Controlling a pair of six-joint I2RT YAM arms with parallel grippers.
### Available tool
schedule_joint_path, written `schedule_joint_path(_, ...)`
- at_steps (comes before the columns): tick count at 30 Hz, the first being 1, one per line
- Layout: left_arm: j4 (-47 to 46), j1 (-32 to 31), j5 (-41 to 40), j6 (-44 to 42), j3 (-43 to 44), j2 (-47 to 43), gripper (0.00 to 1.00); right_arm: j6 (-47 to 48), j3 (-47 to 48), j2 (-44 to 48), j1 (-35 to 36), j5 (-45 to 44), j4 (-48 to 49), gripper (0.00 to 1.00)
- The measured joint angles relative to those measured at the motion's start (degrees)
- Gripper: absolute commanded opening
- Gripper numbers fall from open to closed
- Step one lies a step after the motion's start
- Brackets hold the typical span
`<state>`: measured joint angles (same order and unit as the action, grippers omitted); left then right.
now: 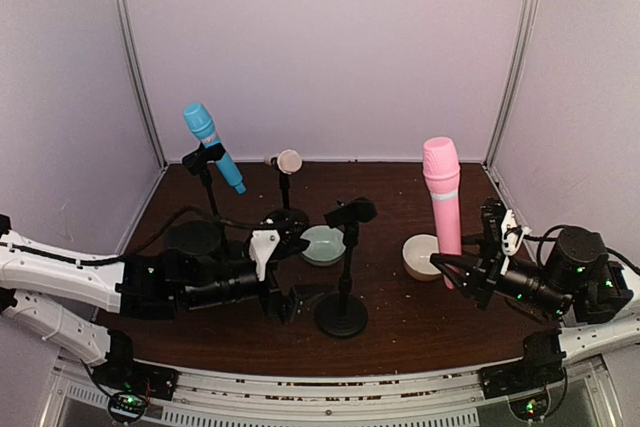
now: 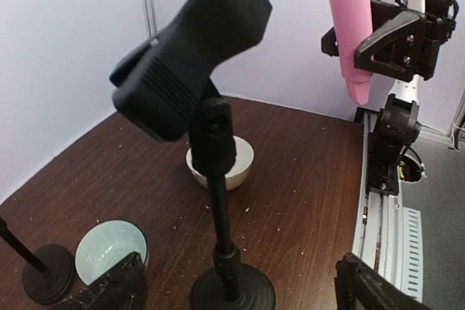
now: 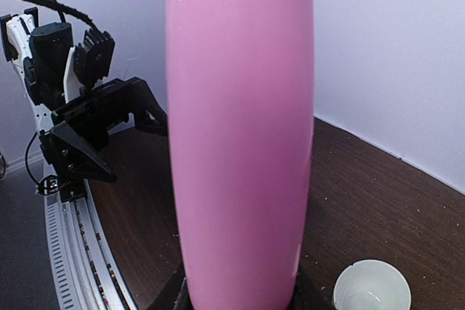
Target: Attach the microphones to the stand
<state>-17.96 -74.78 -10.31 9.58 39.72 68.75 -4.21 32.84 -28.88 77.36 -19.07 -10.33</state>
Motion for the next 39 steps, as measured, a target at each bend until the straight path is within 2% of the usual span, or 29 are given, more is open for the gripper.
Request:
schedule_joint_path(6,1.4,13.9,18.5,-4.1,2.4,-1.9,0.94,0.0,0.0,0.0,0.0,1.2,-0.2,0.11)
schedule_joint_path(8,1.5,16.7,24.9,-5.4,4.5,-1.8,0.94,-0.1,0.0,0.0,0.0,1.3,-0.3,0.11)
schedule_joint_path(13,2.2,19.9,38.1,-8.3,14.2,2.8,0.93,-0.3,-0.1,0.4,-0.1,1.5,-0.9,0.11)
schedule_joint_path(19,3.3,21.8,49.7,-10.0,25.2,12.0,0.88,-0.7,-0.1,0.5,-0.2,2.1,-2.2,0.11)
schedule_joint_path(23,6.4,21.9,53.5,-11.2,29.5,16.9,0.83,-0.7,-0.1,0.6,-0.3,2.2,-2.9,0.11)
schedule_joint_path(28,12.8,21.9,55.4,-13.6,33.0,20.5,0.74,-1.0,-0.1,0.4,-0.3,2.4,-3.3,0.11)
schedule_joint_path(39,17.3,21.9,57.9,-15.2,31.9,19.4,0.62,-1.1,-0.1,-2.1,-0.5,2.9,-3.1,0.11)
